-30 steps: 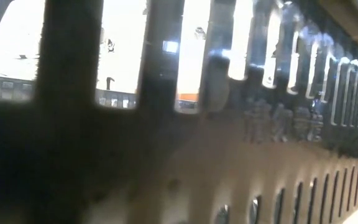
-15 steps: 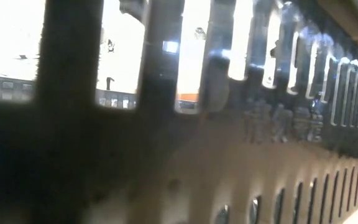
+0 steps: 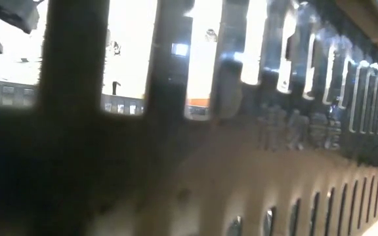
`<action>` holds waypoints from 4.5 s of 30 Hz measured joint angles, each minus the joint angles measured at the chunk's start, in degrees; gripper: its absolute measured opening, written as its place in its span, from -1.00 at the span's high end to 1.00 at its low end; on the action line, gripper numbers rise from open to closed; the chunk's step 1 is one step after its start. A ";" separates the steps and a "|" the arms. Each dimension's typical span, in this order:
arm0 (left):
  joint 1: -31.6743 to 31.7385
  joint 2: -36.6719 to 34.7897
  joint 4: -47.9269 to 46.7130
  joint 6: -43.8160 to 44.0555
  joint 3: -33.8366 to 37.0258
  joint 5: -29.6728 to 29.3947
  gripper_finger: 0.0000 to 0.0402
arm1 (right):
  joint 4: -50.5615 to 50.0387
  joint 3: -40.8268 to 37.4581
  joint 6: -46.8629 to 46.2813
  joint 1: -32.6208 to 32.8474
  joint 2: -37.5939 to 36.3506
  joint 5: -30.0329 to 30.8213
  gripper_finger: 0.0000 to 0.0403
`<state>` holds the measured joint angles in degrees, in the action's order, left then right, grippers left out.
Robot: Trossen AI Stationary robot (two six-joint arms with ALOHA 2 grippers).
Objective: Stack baskets on shelf by color
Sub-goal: Put the left black bin on the shelf
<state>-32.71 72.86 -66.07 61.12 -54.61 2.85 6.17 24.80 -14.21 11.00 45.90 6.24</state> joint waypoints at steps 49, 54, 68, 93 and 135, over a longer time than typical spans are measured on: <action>-10.14 5.04 39.39 58.15 6.67 0.42 0.47 | 1.72 0.04 3.20 0.14 3.63 -0.39 0.33; -17.10 13.12 42.51 70.70 4.84 0.20 0.47 | -0.82 0.04 3.13 1.37 3.63 -0.53 0.33; -18.64 23.93 25.72 72.94 -13.94 -10.66 0.47 | -1.32 0.02 1.48 4.11 3.63 -5.18 0.33; -16.33 32.68 20.55 65.93 -17.00 -4.31 0.26 | 3.44 -5.24 -2.80 7.48 3.61 -4.83 0.33; 32.85 28.25 50.15 -80.04 -53.40 -1.77 0.96 | 3.61 -5.20 2.81 1.28 -7.43 -1.53 0.33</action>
<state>0.14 101.11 -15.92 -18.93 -108.01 1.07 9.78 19.59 -11.41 12.28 38.48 4.71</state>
